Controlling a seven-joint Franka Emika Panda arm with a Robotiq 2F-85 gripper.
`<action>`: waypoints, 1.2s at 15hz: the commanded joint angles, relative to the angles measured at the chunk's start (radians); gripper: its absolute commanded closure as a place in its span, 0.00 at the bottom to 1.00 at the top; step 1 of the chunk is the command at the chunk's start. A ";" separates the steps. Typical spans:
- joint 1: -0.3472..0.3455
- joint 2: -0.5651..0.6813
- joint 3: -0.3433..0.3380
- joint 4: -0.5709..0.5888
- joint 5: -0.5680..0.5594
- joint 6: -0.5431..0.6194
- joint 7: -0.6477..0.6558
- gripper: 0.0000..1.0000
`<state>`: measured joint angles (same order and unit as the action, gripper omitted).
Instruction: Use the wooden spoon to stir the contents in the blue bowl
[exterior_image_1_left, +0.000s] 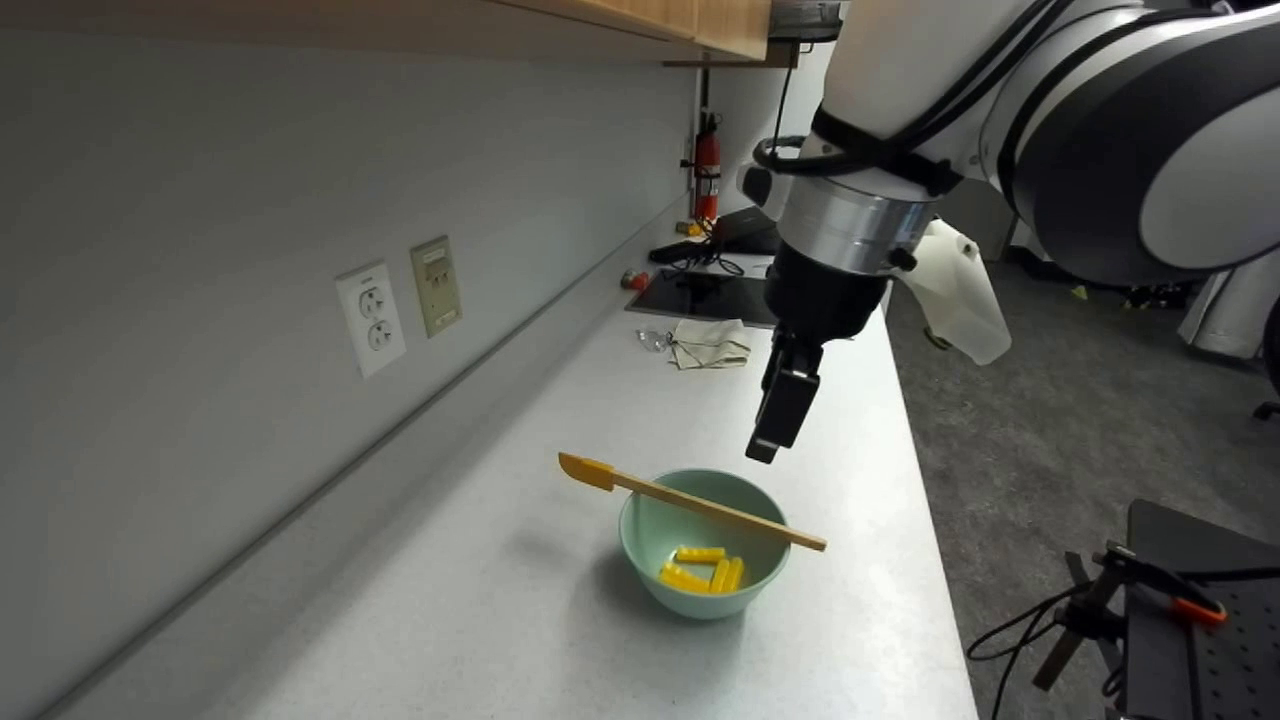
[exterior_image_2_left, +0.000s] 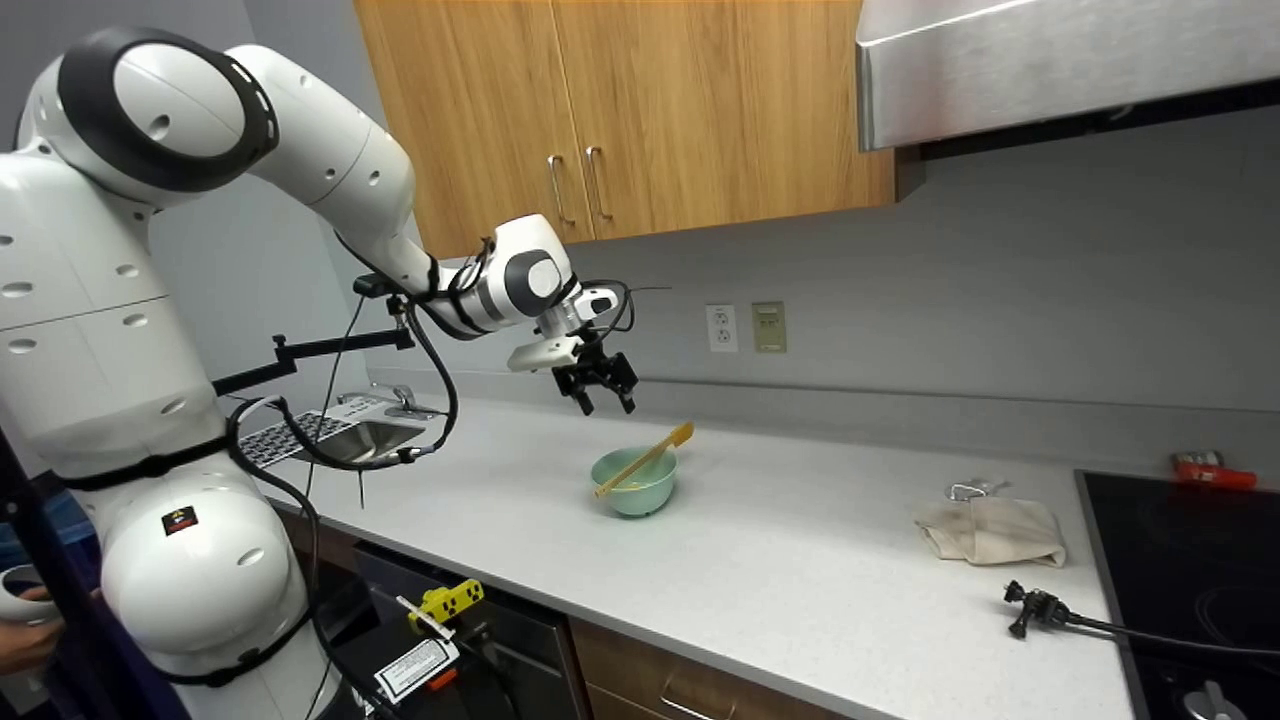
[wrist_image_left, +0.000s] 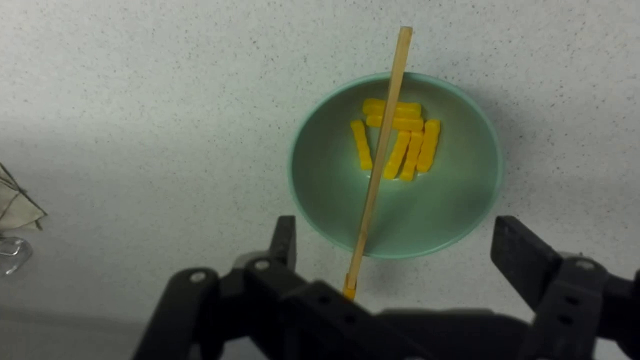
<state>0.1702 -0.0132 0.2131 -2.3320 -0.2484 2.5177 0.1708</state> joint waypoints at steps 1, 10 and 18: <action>0.008 0.054 -0.008 0.003 0.005 0.026 -0.008 0.00; 0.025 0.174 -0.013 0.036 0.010 0.027 -0.040 0.00; 0.027 0.161 -0.028 0.020 -0.019 0.010 0.001 0.00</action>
<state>0.1804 0.1414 0.2108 -2.3224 -0.2511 2.5362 0.1631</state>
